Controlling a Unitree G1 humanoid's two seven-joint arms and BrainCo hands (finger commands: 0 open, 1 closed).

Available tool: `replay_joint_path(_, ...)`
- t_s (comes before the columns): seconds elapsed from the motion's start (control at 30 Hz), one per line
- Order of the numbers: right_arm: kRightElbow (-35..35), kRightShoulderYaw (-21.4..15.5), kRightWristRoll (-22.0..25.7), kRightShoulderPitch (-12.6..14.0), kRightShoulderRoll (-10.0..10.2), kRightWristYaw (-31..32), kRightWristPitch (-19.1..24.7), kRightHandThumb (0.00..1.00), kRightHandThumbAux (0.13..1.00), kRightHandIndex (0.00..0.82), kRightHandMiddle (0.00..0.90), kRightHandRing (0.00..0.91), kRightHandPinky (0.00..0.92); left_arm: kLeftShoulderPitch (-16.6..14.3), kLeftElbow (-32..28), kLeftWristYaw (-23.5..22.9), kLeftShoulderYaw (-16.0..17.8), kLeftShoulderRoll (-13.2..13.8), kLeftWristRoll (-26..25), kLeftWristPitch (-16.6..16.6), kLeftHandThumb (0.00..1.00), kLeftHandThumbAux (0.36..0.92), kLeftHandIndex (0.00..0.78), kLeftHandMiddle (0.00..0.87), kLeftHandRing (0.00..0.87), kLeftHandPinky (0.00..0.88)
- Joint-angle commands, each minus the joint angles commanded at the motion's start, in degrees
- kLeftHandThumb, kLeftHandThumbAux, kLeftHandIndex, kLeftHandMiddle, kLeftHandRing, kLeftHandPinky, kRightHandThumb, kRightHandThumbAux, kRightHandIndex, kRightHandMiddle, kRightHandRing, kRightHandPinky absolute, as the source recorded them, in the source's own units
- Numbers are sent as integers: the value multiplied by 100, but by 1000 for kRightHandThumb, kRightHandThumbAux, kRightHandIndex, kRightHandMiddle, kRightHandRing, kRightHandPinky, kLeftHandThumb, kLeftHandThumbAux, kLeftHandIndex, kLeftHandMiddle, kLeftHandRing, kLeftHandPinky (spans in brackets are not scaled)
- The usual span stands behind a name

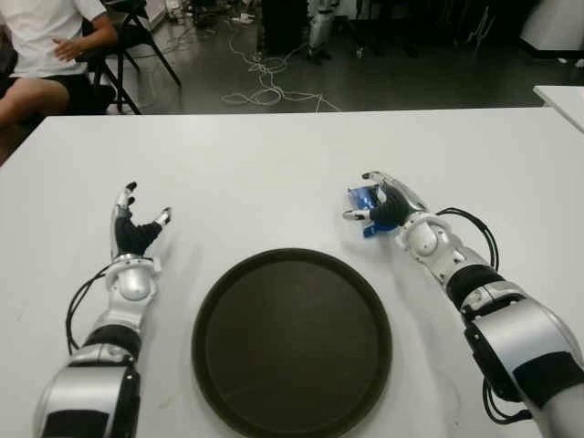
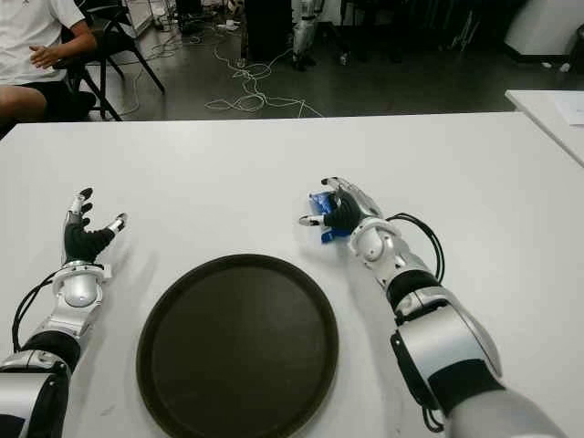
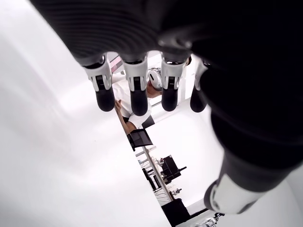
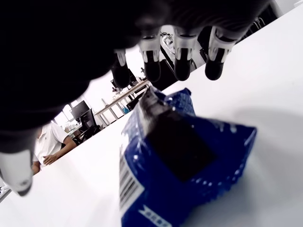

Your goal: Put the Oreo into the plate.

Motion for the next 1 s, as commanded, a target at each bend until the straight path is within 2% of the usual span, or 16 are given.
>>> replay_joint_path(0.5, -5, 168, -85, -40, -36, 68, 70, 0, 490, 0, 0, 0, 0, -16, 27, 12, 21, -19, -18, 52, 0, 773, 62, 98, 71, 40)
replay_joint_path(1.0, 32, 311, -217, -149, -84, 89, 112, 0, 558, 0, 0, 0, 0, -23, 6, 62, 5, -39, 1, 113, 0, 767, 62, 90, 64, 33)
